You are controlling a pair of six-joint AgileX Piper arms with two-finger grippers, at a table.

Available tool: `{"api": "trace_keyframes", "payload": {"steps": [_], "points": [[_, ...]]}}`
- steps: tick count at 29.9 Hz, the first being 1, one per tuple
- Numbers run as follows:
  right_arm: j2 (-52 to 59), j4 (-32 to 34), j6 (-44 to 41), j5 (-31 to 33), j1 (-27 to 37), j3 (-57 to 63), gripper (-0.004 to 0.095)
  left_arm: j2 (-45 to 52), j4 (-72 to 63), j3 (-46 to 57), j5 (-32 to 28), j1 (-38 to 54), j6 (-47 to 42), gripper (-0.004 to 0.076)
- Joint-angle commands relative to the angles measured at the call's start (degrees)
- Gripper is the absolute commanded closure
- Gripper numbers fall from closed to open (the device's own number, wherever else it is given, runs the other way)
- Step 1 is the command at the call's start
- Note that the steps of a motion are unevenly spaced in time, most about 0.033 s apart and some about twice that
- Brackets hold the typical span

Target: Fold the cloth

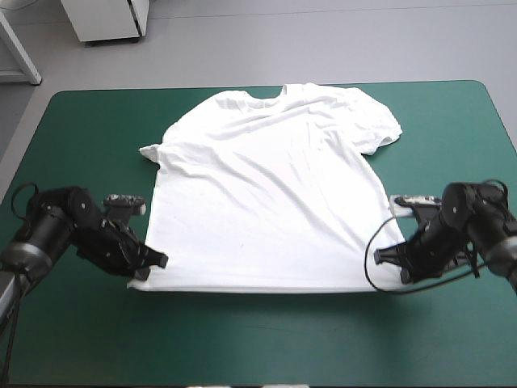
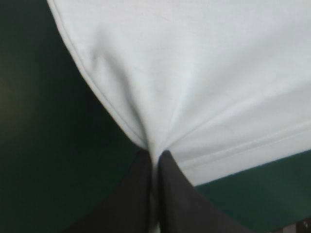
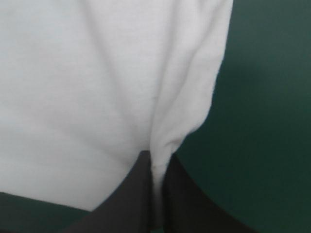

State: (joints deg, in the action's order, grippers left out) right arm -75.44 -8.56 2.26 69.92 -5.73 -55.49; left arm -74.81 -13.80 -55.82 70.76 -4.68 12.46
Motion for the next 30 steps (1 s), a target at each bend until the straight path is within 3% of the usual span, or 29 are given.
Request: {"api": "trace_keyframes", "payload": {"steps": [1,9,16,19,22,24,26,30], "points": [[7.8,1.0,-0.9,-0.1,0.0,7.3,0.0925,5.4,1.0,5.9,3.0,-3.1,-2.9,0.0733],[16.2,-0.1,-2.3,0.2,0.0,16.7,0.0925,10.8,1.6,11.5,3.4,-10.8,-8.3,0.0733],[18.4,0.3,-0.9,0.2,0.0,17.4,0.0898,11.6,2.5,12.2,3.4,-13.2,-12.0,0.0725],[18.4,-0.7,-0.6,0.1,0.0,17.0,0.0661,11.6,2.4,12.2,3.4,-13.2,-10.8,0.0618],[18.4,-2.1,-0.3,0.1,0.0,16.3,0.0249,11.8,0.9,12.2,3.4,-13.2,-11.1,0.0382],[18.4,-3.3,-0.4,-0.2,0.0,15.6,0.0045,11.8,0.2,12.2,3.3,-13.2,-11.5,0.0235],[18.4,-3.8,-1.3,-1.5,0.0,14.5,-0.0031,11.8,0.5,12.1,1.9,-13.2,-12.5,0.0133],[18.0,-2.5,-2.6,-3.9,0.0,11.3,-0.0002,10.9,4.6,10.2,-4.4,-13.1,-16.1,0.0123]]}}
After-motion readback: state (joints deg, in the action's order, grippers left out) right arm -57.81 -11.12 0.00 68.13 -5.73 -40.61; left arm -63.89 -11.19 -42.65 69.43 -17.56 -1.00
